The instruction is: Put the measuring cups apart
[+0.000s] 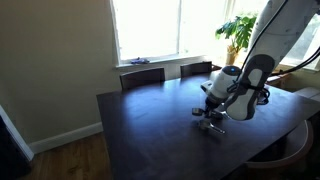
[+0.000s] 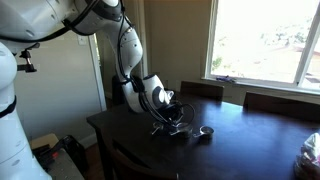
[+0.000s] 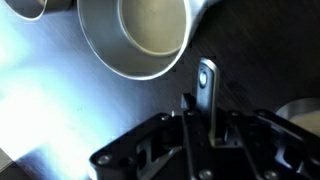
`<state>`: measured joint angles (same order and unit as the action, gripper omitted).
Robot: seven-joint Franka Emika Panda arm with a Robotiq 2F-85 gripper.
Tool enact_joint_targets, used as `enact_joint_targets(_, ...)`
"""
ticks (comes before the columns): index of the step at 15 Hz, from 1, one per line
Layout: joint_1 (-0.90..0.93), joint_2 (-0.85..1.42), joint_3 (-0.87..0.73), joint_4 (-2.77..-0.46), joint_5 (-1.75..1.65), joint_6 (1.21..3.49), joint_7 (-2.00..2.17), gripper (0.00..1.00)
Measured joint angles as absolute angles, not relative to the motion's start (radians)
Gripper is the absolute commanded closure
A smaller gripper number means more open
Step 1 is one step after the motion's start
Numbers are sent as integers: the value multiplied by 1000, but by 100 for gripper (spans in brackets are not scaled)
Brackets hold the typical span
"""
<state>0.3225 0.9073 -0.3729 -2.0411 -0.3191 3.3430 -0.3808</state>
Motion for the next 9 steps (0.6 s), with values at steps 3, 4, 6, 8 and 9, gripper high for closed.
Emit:
enact_joint_targets(3,322,930,-373,-2006,-302,3344,-376,64)
enact_joint_targets(4,322,936,-373,-1997,-298,3345,-374,56)
enact_joint_targets(6,322,942,-373,-1981,-287,3348,-373,44)
enact_joint_targets(8,322,951,-374,-1963,-279,3349,-371,31)
enact_joint_targets(9,321,954,-374,-1956,-276,3349,-370,25)
